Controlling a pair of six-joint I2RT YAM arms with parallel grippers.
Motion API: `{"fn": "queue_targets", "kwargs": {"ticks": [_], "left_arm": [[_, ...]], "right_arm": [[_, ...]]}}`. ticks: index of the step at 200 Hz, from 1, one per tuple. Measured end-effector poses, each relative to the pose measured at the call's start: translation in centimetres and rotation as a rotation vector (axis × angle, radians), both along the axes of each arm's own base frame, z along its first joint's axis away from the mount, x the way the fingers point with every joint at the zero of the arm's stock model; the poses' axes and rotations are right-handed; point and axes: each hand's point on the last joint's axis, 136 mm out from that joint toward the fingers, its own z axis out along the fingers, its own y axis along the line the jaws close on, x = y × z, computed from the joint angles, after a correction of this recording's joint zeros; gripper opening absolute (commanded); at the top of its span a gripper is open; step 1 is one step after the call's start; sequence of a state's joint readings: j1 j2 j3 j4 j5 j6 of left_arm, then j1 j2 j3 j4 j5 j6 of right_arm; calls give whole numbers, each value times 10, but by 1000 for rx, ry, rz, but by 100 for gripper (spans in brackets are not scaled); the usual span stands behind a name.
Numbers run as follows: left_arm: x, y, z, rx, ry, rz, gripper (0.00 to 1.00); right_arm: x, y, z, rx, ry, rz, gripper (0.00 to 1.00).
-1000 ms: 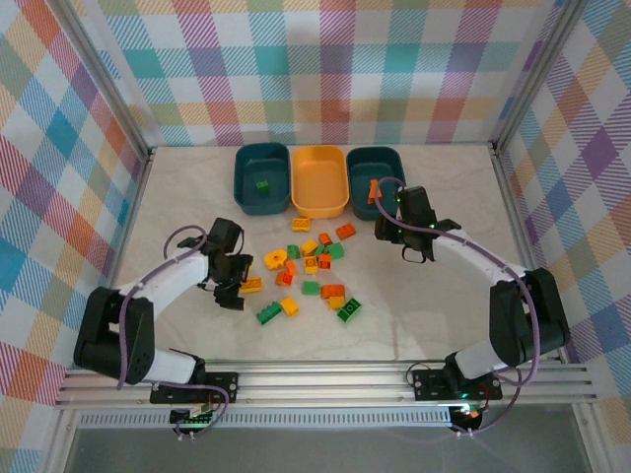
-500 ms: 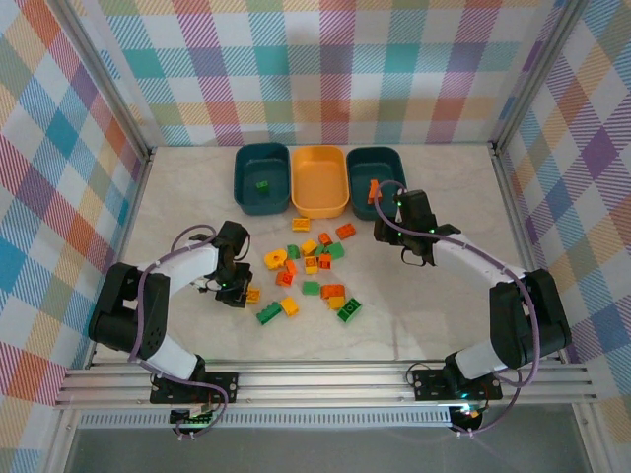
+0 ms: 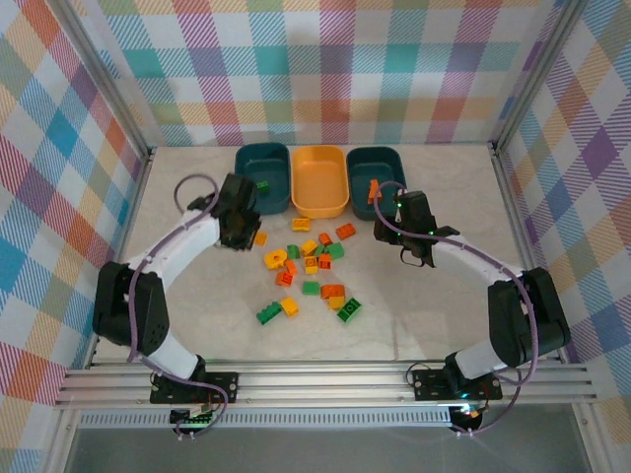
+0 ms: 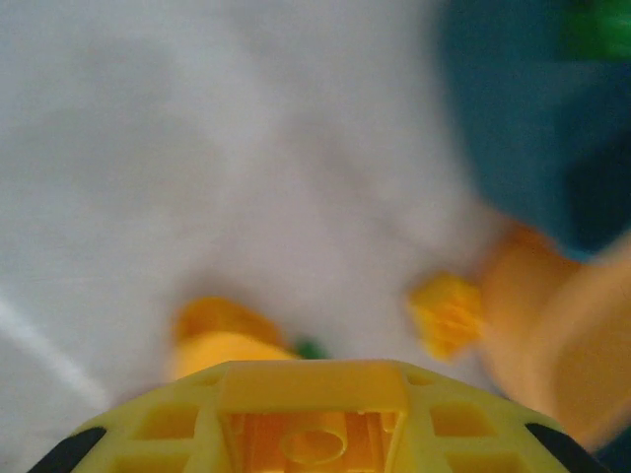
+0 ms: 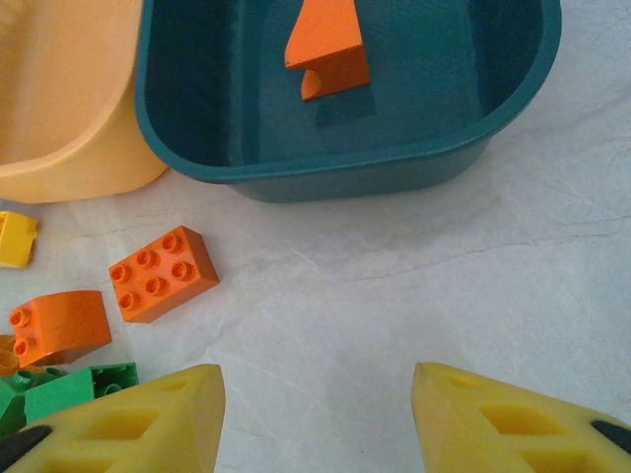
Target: Sort the legos into containers by color
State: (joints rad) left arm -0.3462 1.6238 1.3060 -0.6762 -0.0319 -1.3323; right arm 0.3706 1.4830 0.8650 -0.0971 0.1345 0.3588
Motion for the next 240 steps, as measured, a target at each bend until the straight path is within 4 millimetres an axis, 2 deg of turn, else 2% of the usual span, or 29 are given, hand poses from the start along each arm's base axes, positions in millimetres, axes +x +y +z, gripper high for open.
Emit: {"fn": "queue_targets", "kwargs": {"ticks": [19,38,68,95,121,139,153,167,180,218,240], "left_arm": [[59,-34,39,11,-127,-122,22],[99,-70,55,43,-204,-246,25],[151,-125,54,84,-273,-421,26],[185,-158,29,97,-304,-538,31],[185,-164,-13,105,-233,-602,35],[180,-165,-31,106,-191,-630,41],[179,-166,-33,105,-189,-645,47],[180,-168,-32,103,-197,-658,60],[179,-169,-32,101,-199,-672,64],[175,-170,-33,110,-200,-724,67],[145,-156,-42,170,-136,-778,67]], "right_arm": [[1,-4,-7,-9,11,-16,53],[0,-8,-15,-19,26,-30,53],[-5,-16,-25,-31,36,-58,53],[-7,-22,-31,-43,38,-80,53],[-8,-26,-32,-43,31,-93,53],[-10,-27,-35,-41,34,-100,53],[-11,-28,-38,-37,37,-105,54],[-12,-28,-39,-36,41,-107,56],[-12,-28,-39,-35,40,-108,56],[-12,-29,-39,-43,38,-116,57],[-9,-30,-37,-44,26,-121,57]]}}
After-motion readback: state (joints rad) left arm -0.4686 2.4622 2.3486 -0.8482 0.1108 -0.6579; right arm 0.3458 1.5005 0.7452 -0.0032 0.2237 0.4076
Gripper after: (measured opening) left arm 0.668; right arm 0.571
